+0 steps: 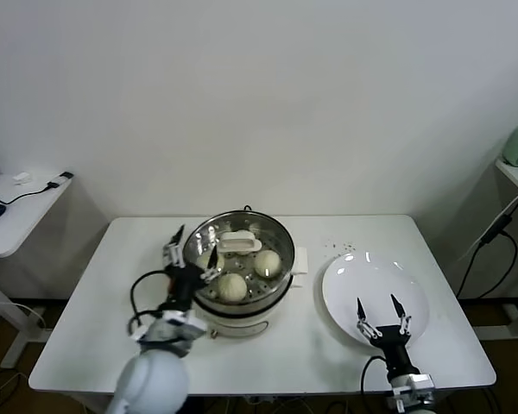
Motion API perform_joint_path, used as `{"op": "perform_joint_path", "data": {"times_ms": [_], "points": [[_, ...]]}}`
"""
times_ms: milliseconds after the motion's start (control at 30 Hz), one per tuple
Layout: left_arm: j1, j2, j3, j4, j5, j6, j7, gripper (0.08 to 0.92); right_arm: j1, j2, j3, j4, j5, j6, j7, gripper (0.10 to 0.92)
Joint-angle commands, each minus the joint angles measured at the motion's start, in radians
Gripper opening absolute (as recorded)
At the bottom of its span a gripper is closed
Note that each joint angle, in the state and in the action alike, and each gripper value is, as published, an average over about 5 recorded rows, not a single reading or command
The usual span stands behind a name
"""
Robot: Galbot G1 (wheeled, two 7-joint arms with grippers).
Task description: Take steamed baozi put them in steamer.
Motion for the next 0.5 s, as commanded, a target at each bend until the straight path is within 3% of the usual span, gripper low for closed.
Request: {"op": "perform_joint_path", "data": {"times_ms": [33,500], "points": [[0.285,0.057,-0.452,0.022,-0.922,-0.425,-0.075,0.823,-0.004,-0.003,-0.007,0.012,0.029,0.019,0.001,0.823],[0.297,0.079,-0.387,0.297,-0.862,-0.651,-0.065,0.823,-0.01,-0.021,0.004,-0.025,0.085,0.0,0.024,0.823]]}}
